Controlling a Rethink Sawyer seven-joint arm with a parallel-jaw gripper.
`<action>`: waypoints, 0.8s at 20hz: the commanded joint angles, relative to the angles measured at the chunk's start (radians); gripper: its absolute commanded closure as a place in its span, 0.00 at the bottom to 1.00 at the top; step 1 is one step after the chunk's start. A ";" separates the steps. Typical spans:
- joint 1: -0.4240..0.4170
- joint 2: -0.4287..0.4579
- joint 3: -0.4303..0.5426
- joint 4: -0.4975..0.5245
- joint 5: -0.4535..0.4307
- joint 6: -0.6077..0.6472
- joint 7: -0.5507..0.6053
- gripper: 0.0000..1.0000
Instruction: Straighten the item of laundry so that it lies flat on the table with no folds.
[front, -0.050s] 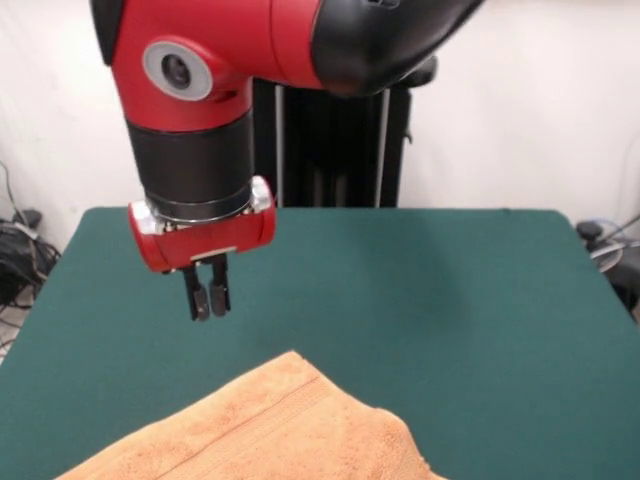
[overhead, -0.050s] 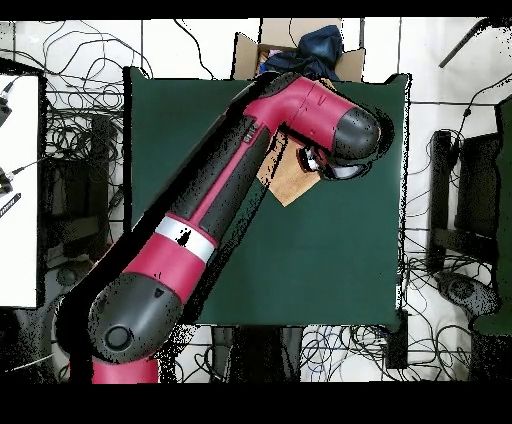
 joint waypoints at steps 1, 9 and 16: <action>-0.022 0.054 0.156 -0.074 0.088 0.022 -0.040 1.00; -0.035 0.030 0.222 -0.041 0.212 0.123 -0.052 1.00; -0.033 0.060 0.224 -0.042 0.236 0.161 -0.077 1.00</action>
